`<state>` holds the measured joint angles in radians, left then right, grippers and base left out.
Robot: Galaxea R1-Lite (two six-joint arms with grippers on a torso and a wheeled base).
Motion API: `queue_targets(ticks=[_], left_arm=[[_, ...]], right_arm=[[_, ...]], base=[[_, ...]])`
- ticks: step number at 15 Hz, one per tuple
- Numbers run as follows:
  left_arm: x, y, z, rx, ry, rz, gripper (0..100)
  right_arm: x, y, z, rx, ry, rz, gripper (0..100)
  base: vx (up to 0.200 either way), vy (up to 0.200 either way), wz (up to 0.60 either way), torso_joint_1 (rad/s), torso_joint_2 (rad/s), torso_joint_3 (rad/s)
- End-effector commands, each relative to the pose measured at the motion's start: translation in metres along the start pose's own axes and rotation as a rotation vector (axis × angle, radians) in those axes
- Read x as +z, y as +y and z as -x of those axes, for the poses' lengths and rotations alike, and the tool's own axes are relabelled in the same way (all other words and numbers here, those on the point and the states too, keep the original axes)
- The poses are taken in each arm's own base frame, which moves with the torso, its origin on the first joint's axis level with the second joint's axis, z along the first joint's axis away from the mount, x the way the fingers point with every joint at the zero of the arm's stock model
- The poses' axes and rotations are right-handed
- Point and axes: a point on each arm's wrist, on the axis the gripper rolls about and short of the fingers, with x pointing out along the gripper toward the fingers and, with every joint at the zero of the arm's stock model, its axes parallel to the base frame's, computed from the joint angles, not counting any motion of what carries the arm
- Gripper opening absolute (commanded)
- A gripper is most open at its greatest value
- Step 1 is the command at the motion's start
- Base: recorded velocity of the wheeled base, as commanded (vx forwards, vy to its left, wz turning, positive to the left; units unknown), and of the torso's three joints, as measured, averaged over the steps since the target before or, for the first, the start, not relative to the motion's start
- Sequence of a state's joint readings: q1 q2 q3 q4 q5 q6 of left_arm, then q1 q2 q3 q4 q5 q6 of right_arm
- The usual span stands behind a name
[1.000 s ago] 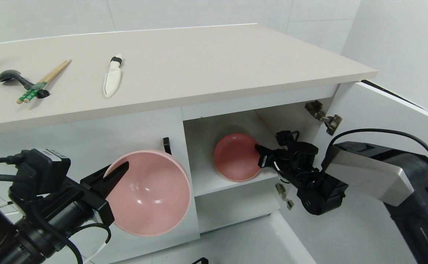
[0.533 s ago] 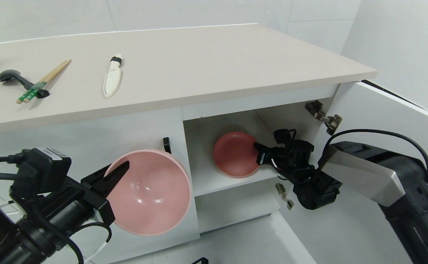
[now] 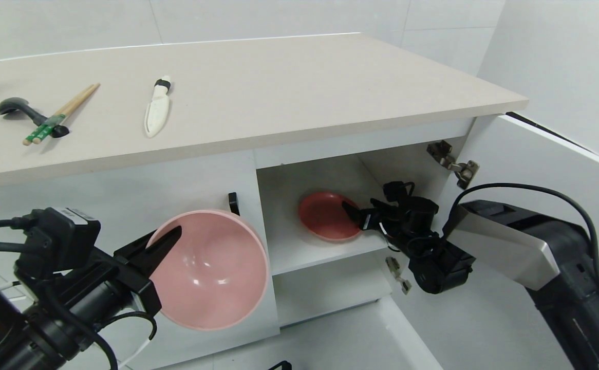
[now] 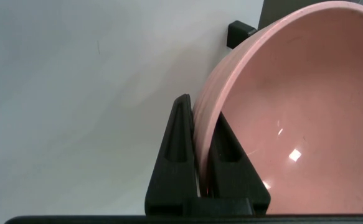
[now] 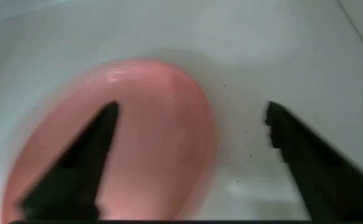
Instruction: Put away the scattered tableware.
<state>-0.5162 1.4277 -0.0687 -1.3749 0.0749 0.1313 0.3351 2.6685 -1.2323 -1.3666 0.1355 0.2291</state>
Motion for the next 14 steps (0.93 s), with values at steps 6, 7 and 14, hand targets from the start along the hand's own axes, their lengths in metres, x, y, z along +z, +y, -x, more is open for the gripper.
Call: queue_targets(ticks=[6, 7, 14], left_arm=[[0.002, -0.016, 0.000, -0.094, -0.010, 0.001, 0], [0.003, -0.021, -0.002, -0.118, -0.013, -0.002, 0], [0.009, -0.055, -0.033, -0.236, -0.033, -0.006, 0]], right_arm=[[0.053, 0.017, 0.058, 0.005, -0.096, 0.024, 100], [0.057, 0.021, 0.070, 0.008, -0.088, 0.023, 100], [0.084, 0.049, 0.139, 0.012, -0.021, 0.100, 100]], base=[[0.000, 0.000, 0.00, 0.000, 0.00, 0.000], [0.000, 0.000, 0.00, 0.000, 0.00, 0.000], [0.000, 0.000, 0.00, 0.000, 0.00, 0.000]])
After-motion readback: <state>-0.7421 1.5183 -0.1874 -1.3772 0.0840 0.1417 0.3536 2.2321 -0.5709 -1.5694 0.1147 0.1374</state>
